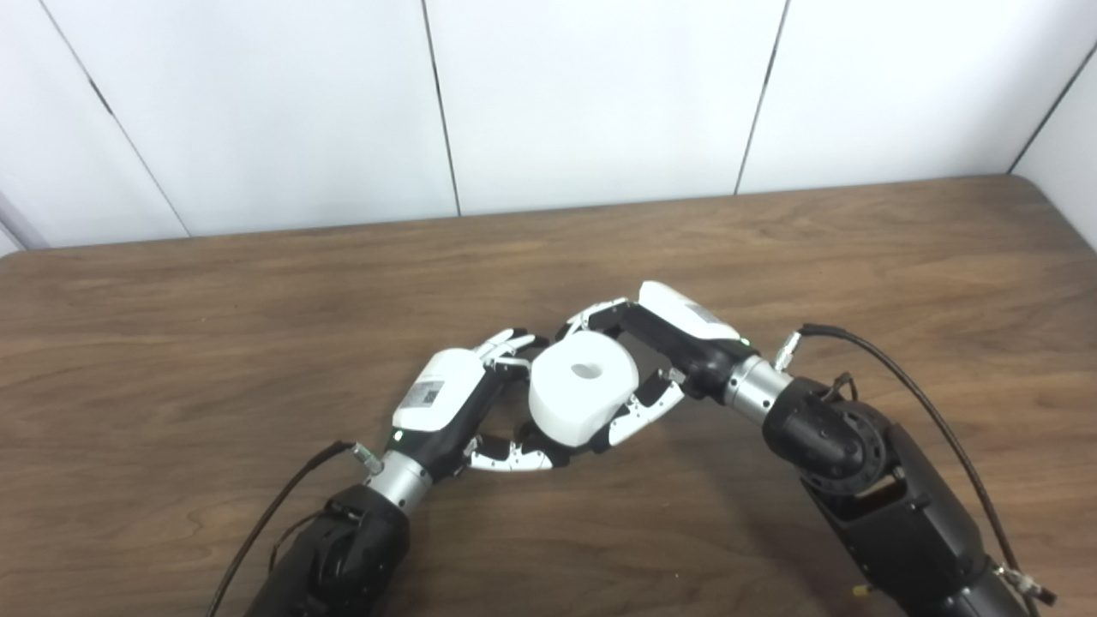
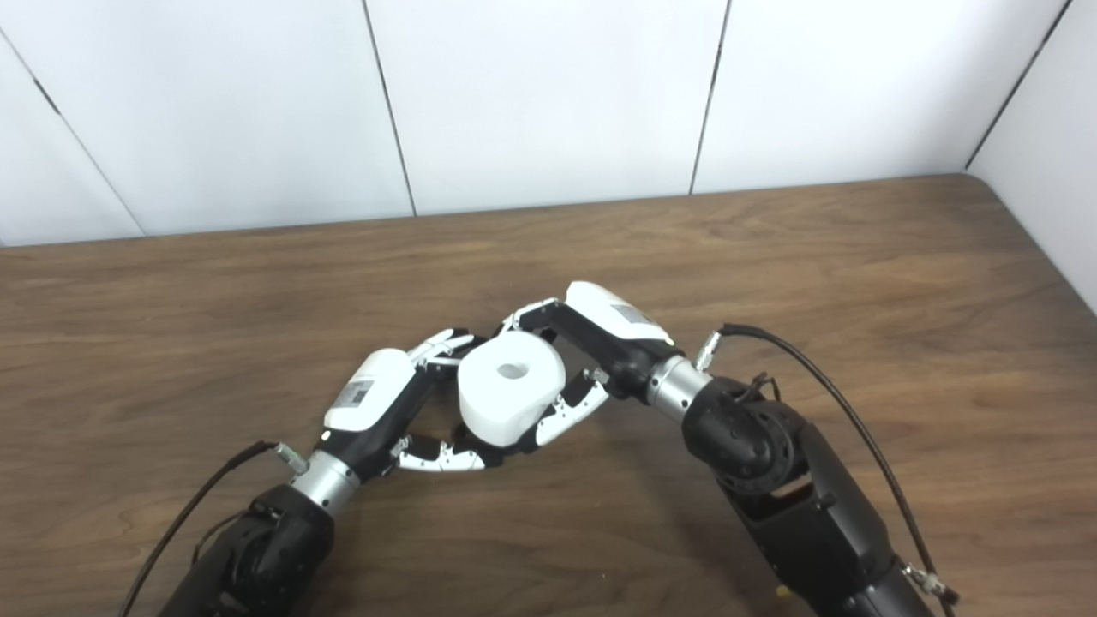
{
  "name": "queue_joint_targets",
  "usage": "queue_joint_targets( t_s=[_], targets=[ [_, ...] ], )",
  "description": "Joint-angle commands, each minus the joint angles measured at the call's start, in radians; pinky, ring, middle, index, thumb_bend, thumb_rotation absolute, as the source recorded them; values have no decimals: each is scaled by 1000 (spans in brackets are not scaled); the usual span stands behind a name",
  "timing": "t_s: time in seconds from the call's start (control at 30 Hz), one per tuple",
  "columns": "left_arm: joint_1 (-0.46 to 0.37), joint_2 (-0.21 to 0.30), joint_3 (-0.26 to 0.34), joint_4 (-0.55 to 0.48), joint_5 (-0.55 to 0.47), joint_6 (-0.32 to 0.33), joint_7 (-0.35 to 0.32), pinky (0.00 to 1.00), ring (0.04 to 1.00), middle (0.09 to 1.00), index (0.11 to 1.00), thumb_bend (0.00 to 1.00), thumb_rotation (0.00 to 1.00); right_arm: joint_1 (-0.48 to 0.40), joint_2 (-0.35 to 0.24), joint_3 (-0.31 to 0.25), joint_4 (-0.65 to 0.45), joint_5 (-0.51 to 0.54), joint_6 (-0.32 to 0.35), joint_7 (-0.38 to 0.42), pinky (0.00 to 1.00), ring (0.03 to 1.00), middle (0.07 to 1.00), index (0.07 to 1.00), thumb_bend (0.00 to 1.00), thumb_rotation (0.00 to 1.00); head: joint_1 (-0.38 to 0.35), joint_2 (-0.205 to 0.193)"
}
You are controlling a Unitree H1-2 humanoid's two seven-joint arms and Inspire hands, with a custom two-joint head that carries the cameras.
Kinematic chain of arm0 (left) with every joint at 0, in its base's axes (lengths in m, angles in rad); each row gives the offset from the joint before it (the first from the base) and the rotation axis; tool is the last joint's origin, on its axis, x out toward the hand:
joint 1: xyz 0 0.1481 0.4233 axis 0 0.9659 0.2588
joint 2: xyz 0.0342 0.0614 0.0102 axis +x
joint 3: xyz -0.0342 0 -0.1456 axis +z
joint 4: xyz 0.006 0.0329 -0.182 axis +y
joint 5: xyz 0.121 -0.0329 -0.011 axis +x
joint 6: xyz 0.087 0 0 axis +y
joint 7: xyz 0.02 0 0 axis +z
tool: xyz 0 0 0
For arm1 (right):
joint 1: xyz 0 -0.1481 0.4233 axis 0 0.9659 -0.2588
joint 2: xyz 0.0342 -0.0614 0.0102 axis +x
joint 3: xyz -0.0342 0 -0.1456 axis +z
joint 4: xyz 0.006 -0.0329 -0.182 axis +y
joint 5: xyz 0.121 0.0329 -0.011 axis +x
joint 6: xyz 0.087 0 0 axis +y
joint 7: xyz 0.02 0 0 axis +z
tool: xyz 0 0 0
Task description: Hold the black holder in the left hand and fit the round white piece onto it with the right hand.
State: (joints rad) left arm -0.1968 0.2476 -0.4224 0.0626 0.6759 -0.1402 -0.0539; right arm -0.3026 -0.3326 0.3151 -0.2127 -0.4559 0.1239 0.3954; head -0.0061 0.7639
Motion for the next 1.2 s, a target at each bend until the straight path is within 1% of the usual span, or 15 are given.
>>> queue_joint_targets(
  t_s=[0.0, 0.13, 0.33, 0.57, 0.7, 0.87, 1.0, 1.17],
  targets=[
    [63, 28, -28, 45, 9, 84, -110, 819, 935, 882, 482, 524, 60, -22, -27, -4, -8, -5, -30, 6, 668, 765, 749, 480, 522, 129, -1, 2],
    [62, 29, -28, 51, 8, 78, -105, 813, 933, 879, 482, 524, 59, -18, -43, -11, -10, -3, -50, 3, 660, 754, 740, 480, 522, 128, -1, 2],
    [62, 30, -26, 44, 7, 84, -107, 809, 931, 878, 482, 524, 60, -20, -61, -20, -28, 1, -39, 13, 648, 748, 737, 480, 522, 128, -7, 6],
    [61, 29, -26, 41, 2, 90, -118, 817, 938, 883, 482, 524, 60, -17, -74, -33, -41, 4, -42, 23, 653, 757, 737, 480, 522, 127, -3, 8],
    [60, 29, -28, 47, 5, 78, -108, 799, 930, 880, 481, 524, 60, -11, -67, -35, -42, 10, -38, 26, 661, 761, 741, 481, 522, 127, -3, 9],
    [63, 27, -26, 41, 0, 80, -110, 799, 930, 878, 482, 524, 60, -7, -52, -29, -37, 6, -37, 22, 662, 756, 742, 481, 522, 128, -2, 11],
    [63, 25, -27, 48, -4, 72, -105, 798, 932, 880, 482, 524, 60, -6, -34, -28, -26, 7, -47, 12, 659, 751, 738, 481, 522, 128, -1, 14],
    [64, 22, -27, 44, -5, 80, -109, 800, 933, 880, 482, 524, 60, -11, -9, -20, -12, -15, -44, 4, 659, 752, 738, 481, 522, 129, 2, 15]
  ],
)
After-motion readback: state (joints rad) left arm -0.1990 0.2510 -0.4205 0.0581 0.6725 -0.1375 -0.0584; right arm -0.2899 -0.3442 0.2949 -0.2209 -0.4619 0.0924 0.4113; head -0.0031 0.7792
